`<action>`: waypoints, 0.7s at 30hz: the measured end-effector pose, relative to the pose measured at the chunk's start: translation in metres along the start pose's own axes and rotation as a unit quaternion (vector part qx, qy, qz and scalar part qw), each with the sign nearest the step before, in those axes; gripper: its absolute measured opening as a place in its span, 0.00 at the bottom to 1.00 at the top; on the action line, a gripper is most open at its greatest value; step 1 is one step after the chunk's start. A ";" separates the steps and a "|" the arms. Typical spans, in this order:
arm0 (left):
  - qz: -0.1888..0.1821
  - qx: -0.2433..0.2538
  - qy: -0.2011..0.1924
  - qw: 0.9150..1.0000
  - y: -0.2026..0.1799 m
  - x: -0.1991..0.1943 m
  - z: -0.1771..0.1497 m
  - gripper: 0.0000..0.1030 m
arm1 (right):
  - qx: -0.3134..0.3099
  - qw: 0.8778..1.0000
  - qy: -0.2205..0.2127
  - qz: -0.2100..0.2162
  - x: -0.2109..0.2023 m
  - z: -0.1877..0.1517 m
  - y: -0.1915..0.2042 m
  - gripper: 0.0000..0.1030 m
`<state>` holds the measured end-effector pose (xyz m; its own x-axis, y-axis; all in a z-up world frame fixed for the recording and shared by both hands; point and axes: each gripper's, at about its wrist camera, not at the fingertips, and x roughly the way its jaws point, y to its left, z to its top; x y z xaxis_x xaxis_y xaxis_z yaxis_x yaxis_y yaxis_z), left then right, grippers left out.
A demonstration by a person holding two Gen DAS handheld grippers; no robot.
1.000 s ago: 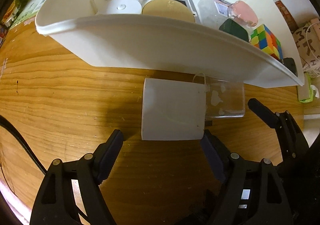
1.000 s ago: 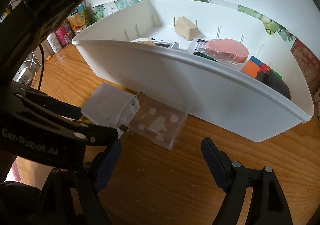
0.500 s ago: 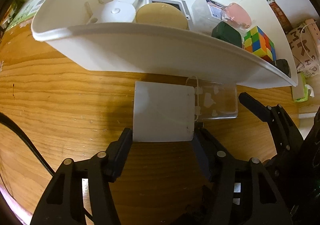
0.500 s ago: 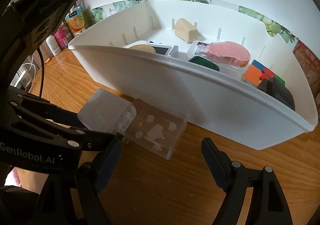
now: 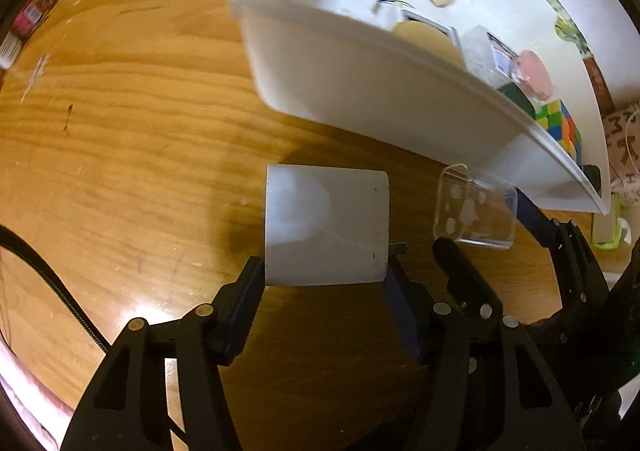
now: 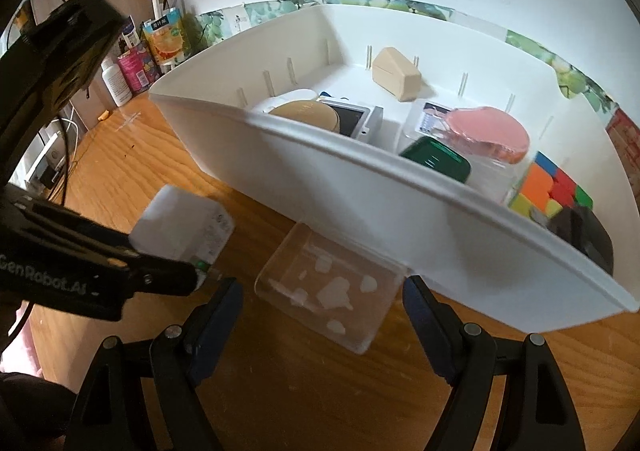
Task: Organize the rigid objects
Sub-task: 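Grasp the clear plastic box with the right gripper while the left holds the white charger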
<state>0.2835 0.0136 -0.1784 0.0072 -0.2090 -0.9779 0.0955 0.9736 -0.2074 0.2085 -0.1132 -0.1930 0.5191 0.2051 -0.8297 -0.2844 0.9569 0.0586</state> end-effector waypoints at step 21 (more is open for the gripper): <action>0.015 -0.033 0.014 0.999 0.016 0.004 -0.046 0.60 | 0.054 0.998 0.025 0.001 0.011 0.006 -0.003 0.70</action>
<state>0.2397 0.0330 -0.1866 -0.0195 -0.1777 -0.9839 0.0294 0.9835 -0.1782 0.2202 -0.1130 -0.1990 0.4772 0.1988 -0.8560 -0.1961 0.9736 0.1168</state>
